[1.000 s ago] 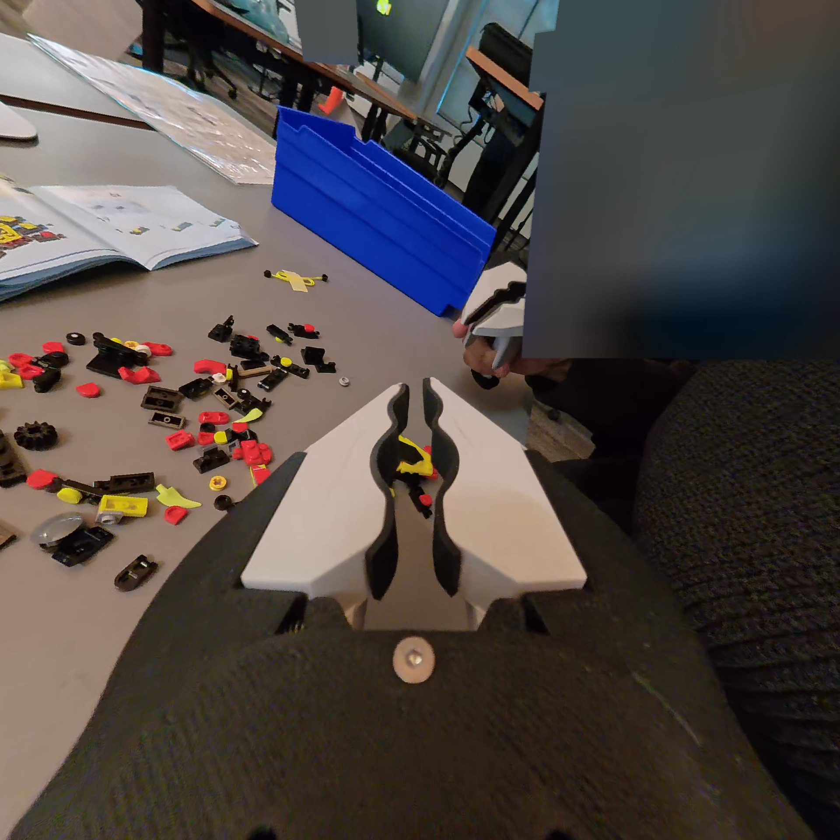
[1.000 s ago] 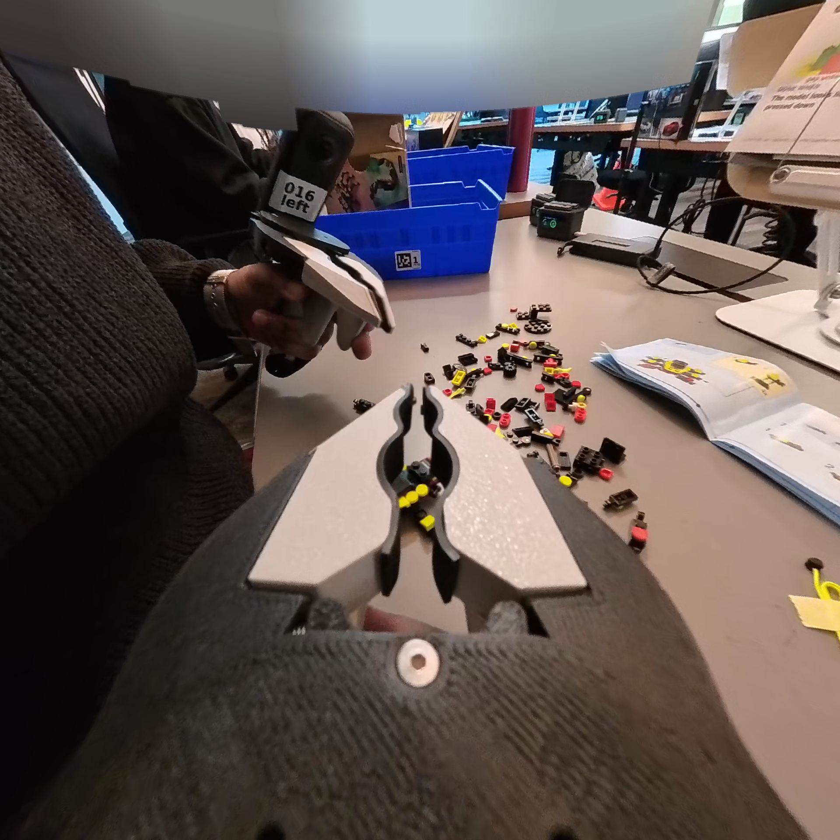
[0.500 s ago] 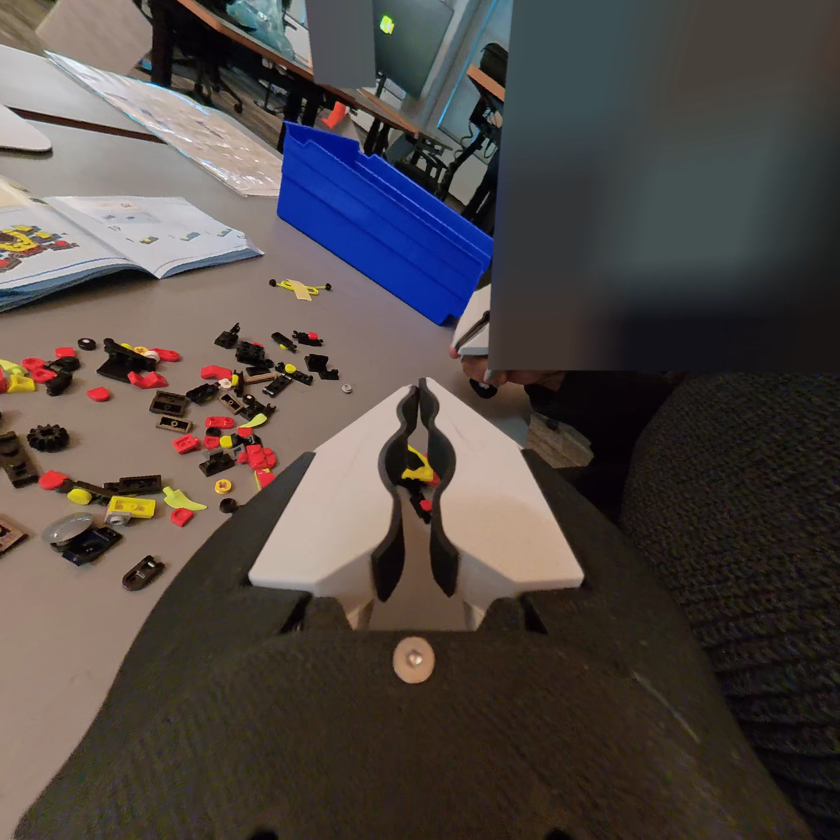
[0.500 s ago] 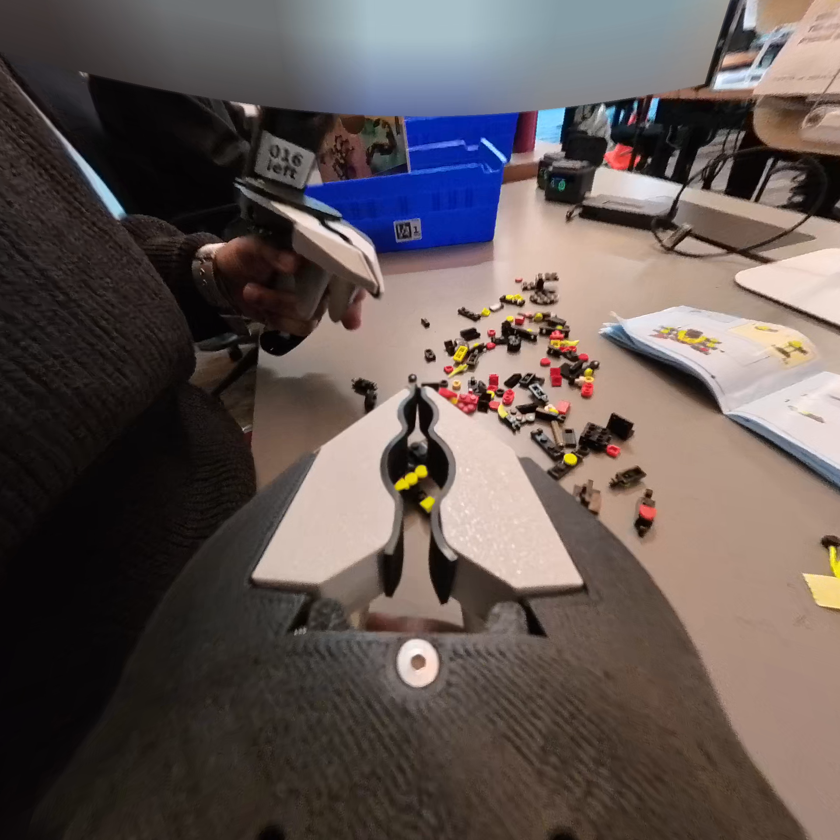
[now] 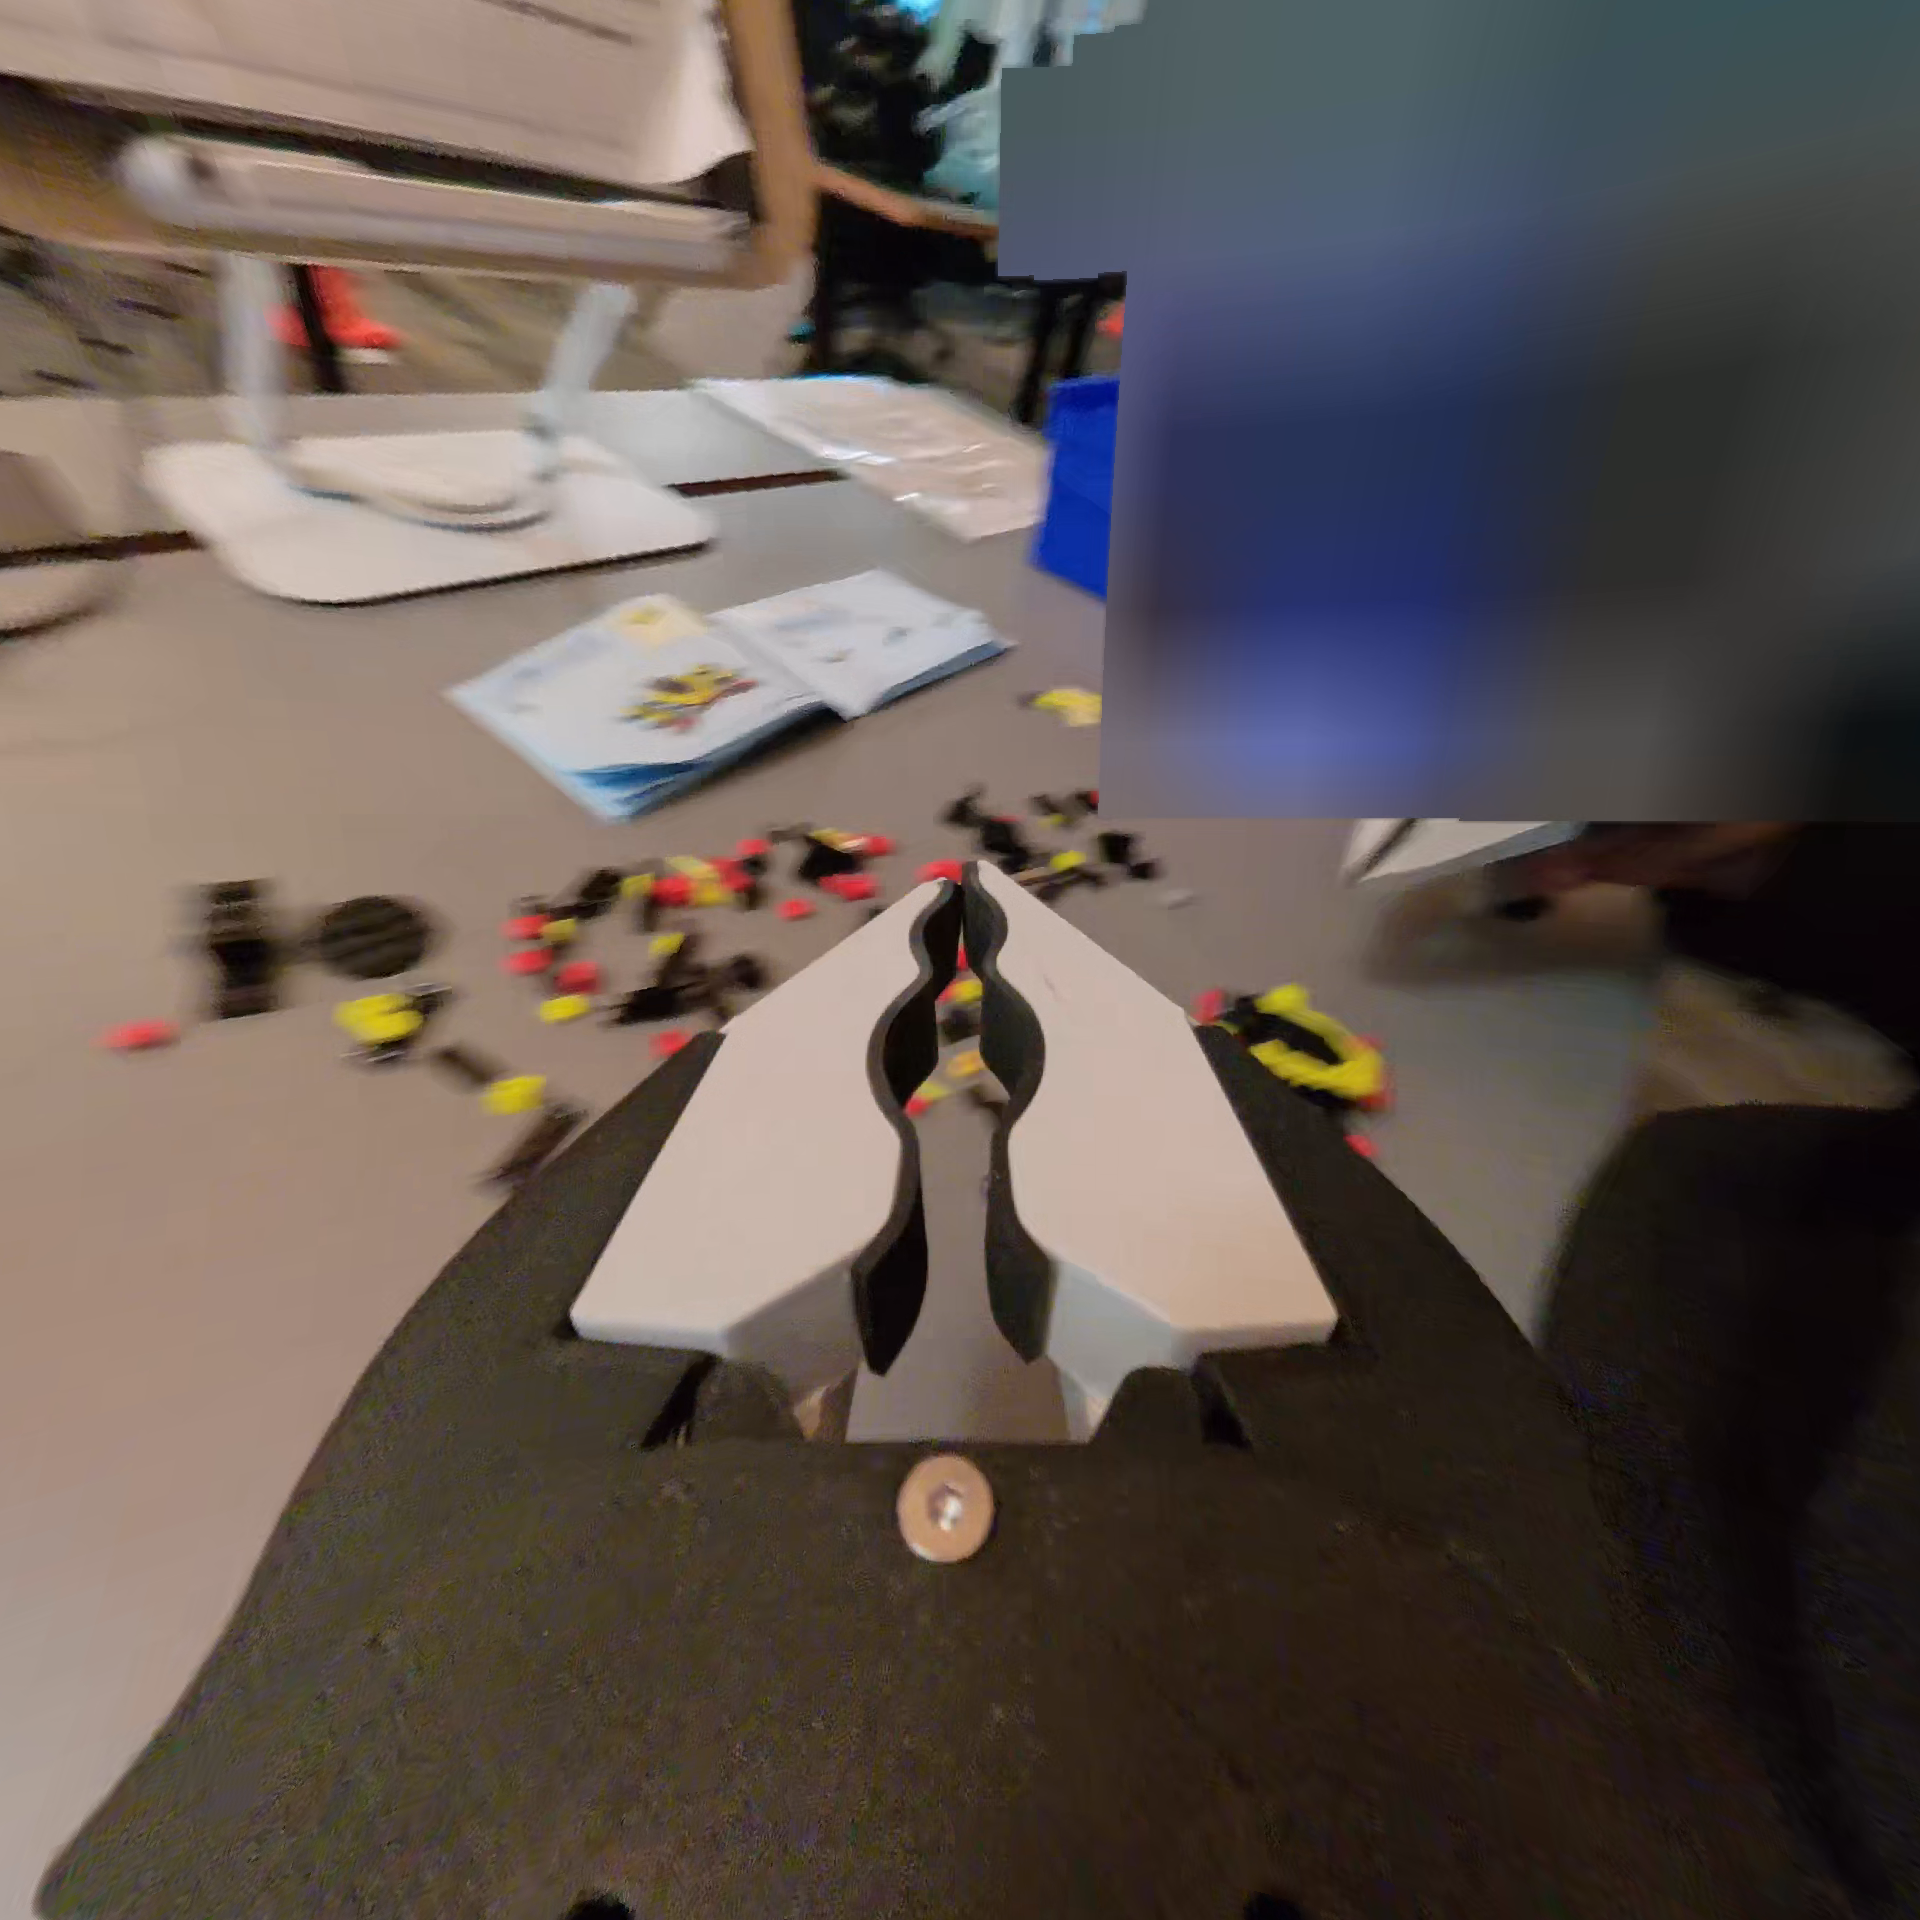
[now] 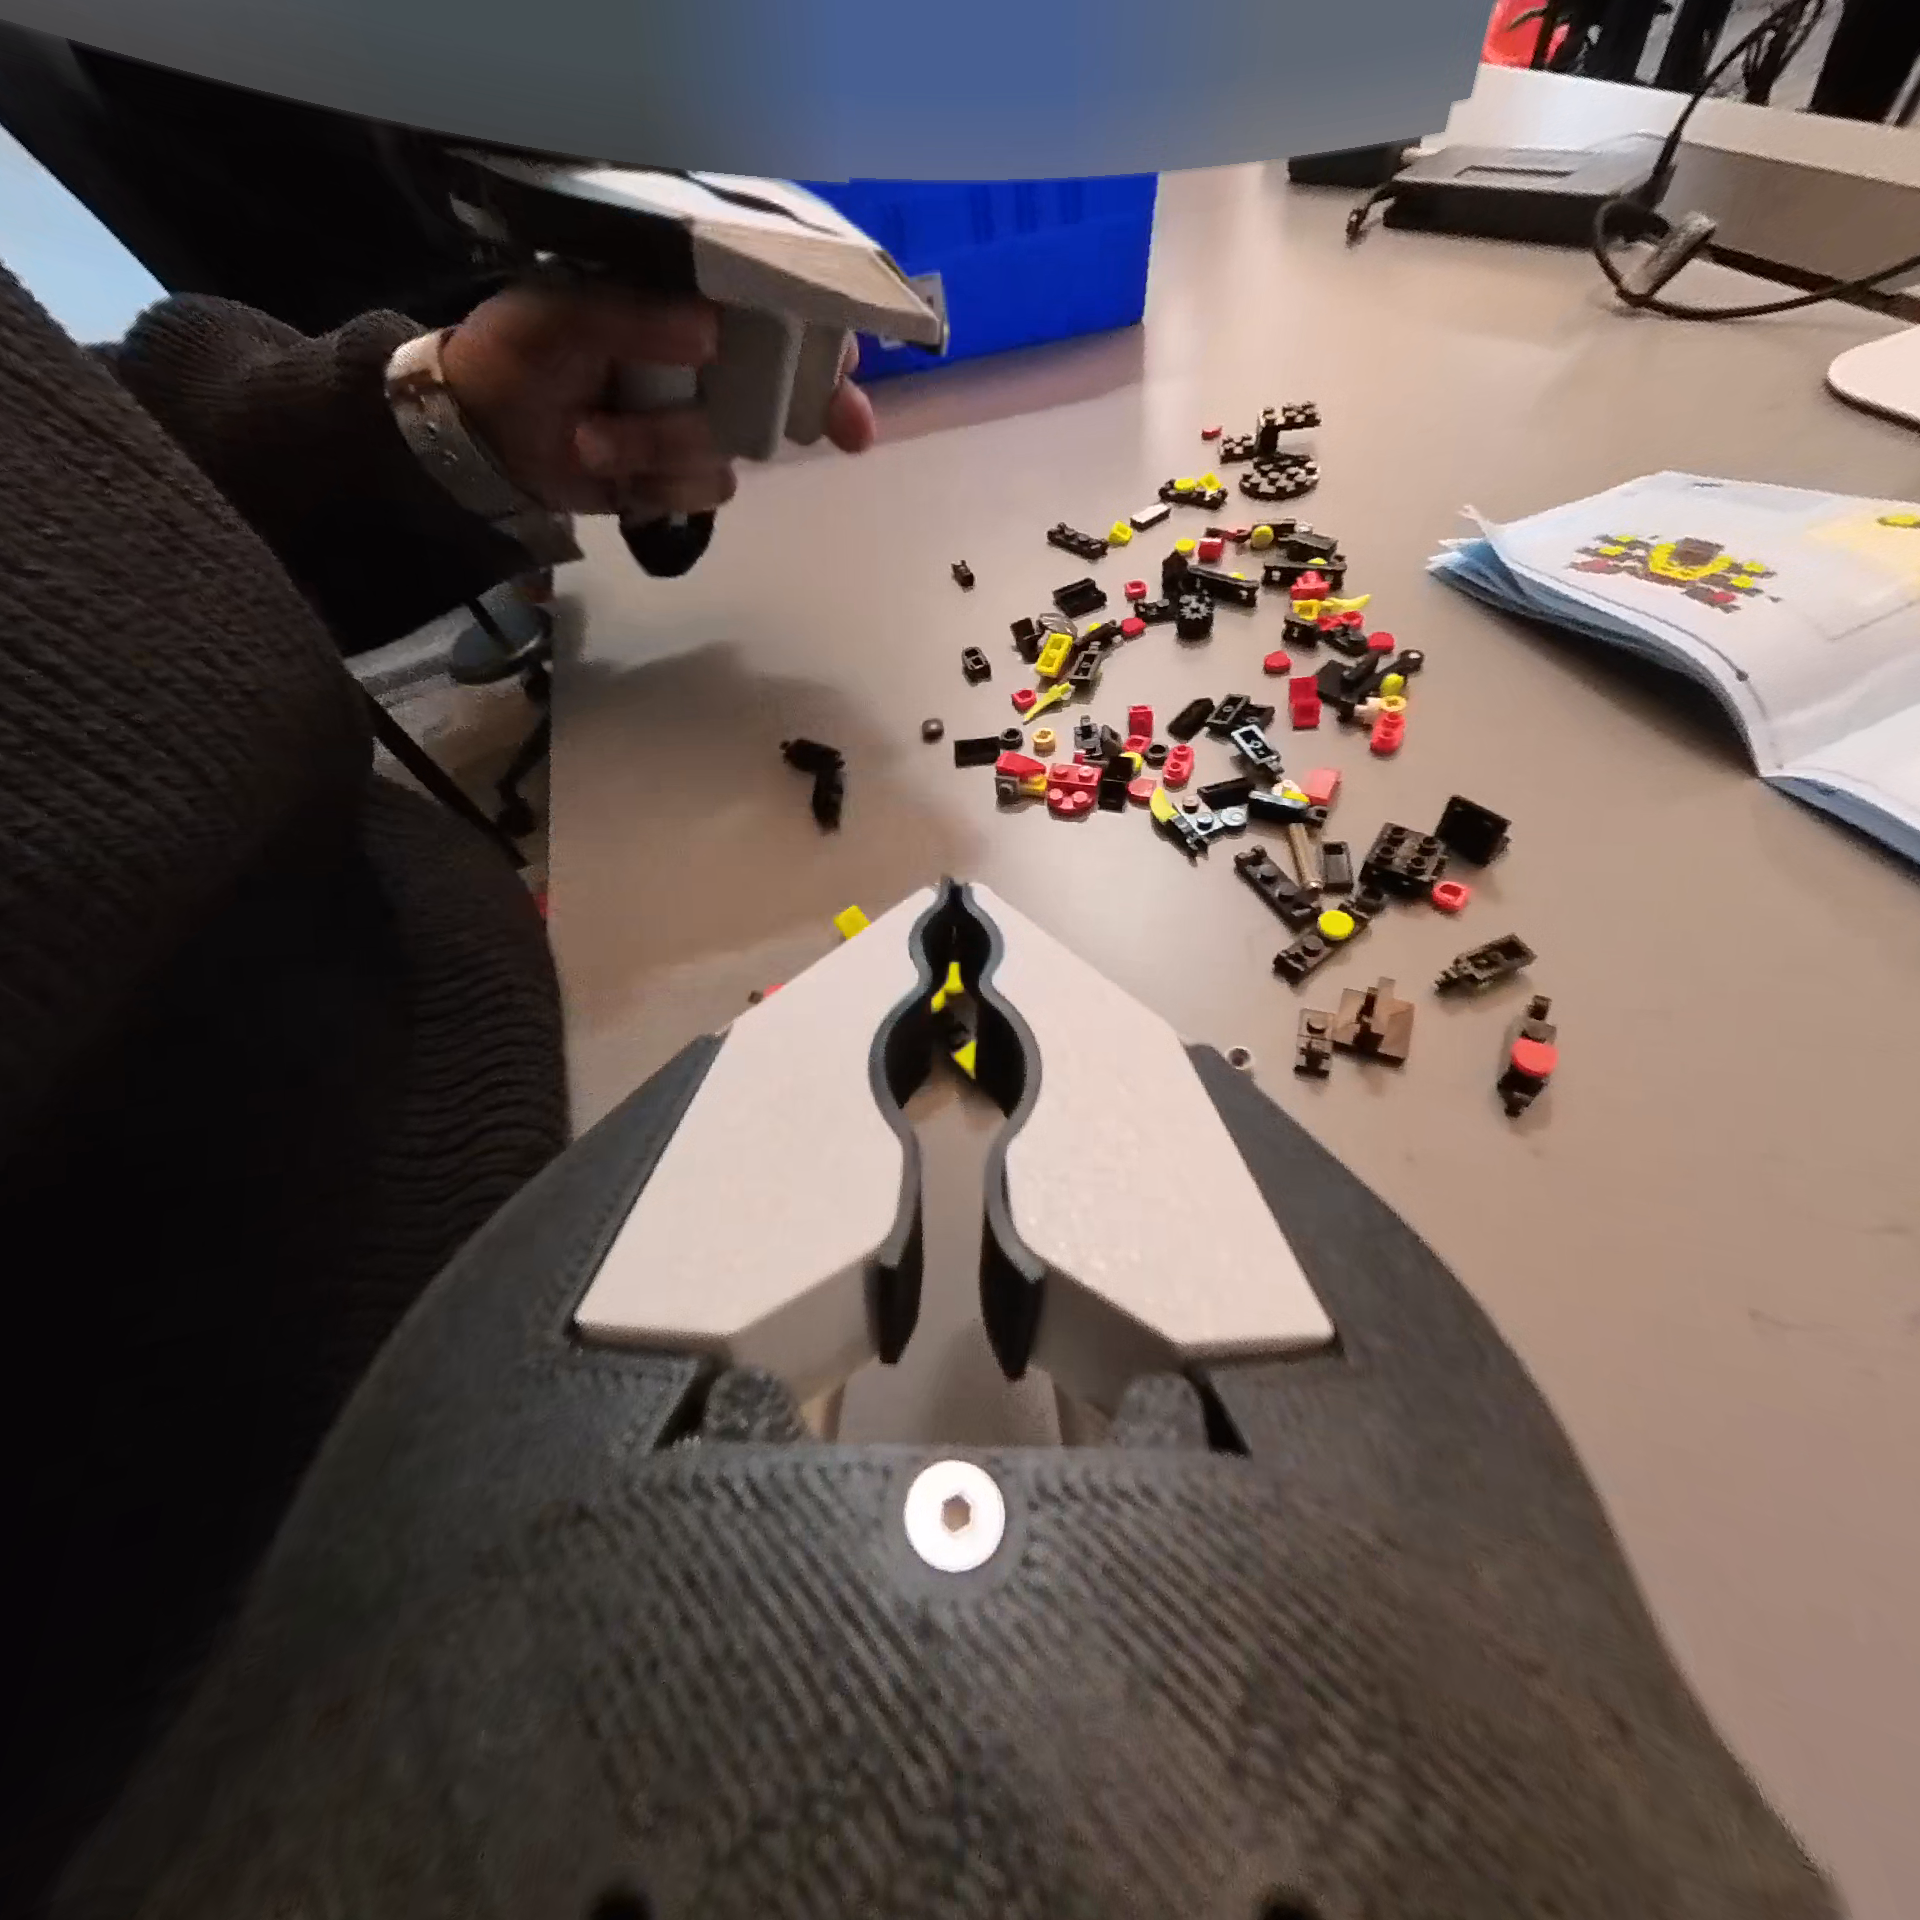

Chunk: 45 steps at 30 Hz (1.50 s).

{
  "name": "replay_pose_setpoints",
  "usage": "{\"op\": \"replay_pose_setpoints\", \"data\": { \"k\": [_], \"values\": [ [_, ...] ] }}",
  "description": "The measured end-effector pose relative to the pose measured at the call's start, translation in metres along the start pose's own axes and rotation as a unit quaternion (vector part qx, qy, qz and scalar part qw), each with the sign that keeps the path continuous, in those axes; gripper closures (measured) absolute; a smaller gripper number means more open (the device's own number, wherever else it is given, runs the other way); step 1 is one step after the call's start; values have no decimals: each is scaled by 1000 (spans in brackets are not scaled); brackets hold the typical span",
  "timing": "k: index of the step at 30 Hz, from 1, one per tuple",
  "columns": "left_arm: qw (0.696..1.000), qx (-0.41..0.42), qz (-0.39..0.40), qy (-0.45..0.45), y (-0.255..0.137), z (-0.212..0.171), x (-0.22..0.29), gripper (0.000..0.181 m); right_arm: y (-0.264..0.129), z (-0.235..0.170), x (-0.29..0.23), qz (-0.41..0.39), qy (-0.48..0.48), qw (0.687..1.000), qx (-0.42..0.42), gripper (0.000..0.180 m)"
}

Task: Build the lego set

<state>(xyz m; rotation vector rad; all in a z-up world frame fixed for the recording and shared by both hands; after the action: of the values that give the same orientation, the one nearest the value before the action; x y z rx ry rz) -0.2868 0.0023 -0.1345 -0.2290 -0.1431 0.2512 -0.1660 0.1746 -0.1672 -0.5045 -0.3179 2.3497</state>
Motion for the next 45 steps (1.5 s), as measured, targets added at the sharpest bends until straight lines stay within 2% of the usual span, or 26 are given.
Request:
{"op": "replay_pose_setpoints", "data": {
  "k": [3, 6, 11, 18, 22, 26, 33, 43, 45],
  "values": [
    [998, -35, 49, 15, -13, -12, -31, 181, 0, 0, 6, -16, 10, 1000, 1, 180],
    [999, -32, 9, -21, -8, -13, -24, 181, -2, -2, 16, -47, 22, 999, -1, 180],
    [995, -95, -19, 31, 4, -30, -6, 181, -5, -7, 31, -87, 54, 995, -12, 180],
    [979, -161, -103, 70, 8, -51, 23, 179, -9, -8, 39, -110, 73, 991, -12, 180],
    [966, -187, -132, 119, 11, -60, 43, 145, -8, -8, 37, -116, 58, 991, -18, 180],
    [955, -204, -124, 178, 15, -69, 53, 140, -8, -7, 33, -114, 51, 992, -15, 180],
    [933, -251, -132, 221, 16, -86, 60, 147, -7, -5, 22, -104, 33, 994, -13, 180],
    [927, -264, -147, 223, 16, -93, 68, 175, -6, -4, 16, -104, 19, 994, -11, 180],
    [927, -261, -146, 225, 16, -92, 69, 175, -6, -3, 15, -103, 17, 994, -11, 180]
  ]
}}
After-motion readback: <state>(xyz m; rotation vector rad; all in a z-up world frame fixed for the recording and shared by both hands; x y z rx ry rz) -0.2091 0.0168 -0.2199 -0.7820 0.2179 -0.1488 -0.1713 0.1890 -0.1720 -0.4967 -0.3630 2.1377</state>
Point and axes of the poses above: each gripper's, where its closed fingertips meet, y out along the fingers, z out of its top, x = y × z across the jaws, the point moved 4 cm from there along -y, back along the fingers, and after that the axes turned 6 degrees about y, right-handed, at the moved point
